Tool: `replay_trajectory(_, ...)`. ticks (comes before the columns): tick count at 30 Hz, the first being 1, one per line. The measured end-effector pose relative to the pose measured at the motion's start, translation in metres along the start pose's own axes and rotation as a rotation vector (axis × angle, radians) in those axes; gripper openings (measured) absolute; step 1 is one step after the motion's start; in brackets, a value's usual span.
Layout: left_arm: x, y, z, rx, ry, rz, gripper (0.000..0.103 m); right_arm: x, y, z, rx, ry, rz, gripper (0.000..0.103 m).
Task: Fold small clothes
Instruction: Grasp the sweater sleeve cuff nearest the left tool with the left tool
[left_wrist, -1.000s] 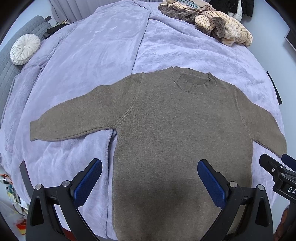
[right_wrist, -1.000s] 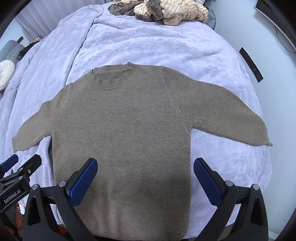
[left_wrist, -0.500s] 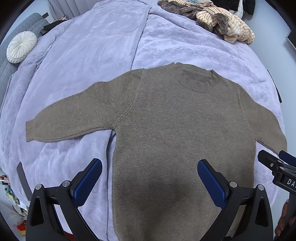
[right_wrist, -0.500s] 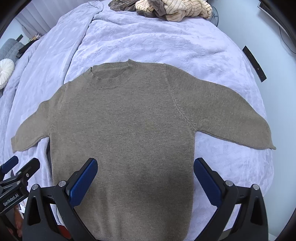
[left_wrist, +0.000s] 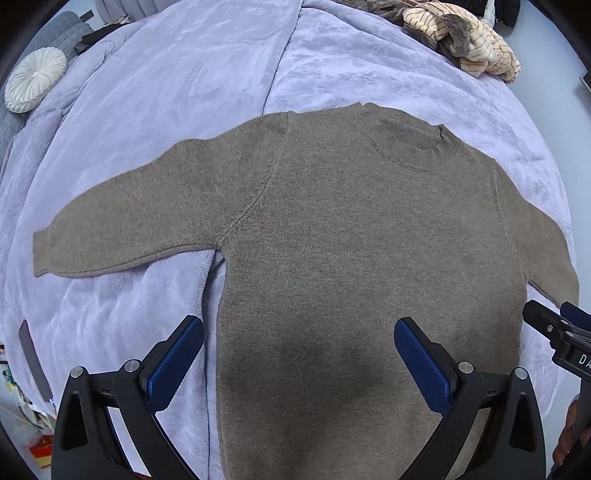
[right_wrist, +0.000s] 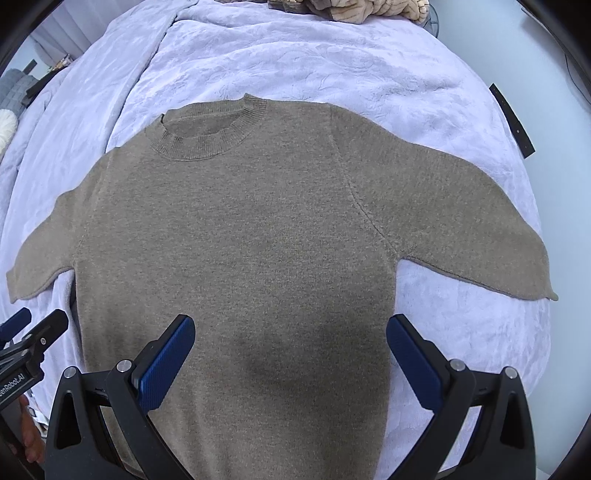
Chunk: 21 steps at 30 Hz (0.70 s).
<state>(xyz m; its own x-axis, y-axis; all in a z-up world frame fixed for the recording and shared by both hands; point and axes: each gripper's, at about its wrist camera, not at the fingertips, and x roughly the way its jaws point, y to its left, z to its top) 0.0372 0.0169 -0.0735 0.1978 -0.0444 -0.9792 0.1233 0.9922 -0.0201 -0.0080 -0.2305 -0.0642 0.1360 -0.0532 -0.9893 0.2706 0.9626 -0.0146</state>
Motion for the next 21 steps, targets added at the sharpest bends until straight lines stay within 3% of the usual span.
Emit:
replay_trajectory(5, 0.003, 0.001, 0.003, 0.011, 0.005, -0.023, 0.103, 0.001, 0.007, 0.004, 0.010, -0.009, 0.058, 0.103)
replay_trajectory(13, 0.008, 0.016, 0.005, -0.002, 0.007, -0.074, 0.103, 0.001, 0.016, 0.007, 0.044, -0.018, 0.064, 0.103)
replay_trajectory(17, 0.018, 0.047, 0.003, -0.073, -0.007, -0.133, 0.103, 0.000, 0.032, 0.006, 0.021, -0.037, 0.072, 0.103)
replay_trajectory(21, 0.038, 0.102, -0.002, -0.199, -0.012, -0.128, 0.103, 0.004, 0.059, -0.003, -0.029, -0.008, 0.082, 0.103)
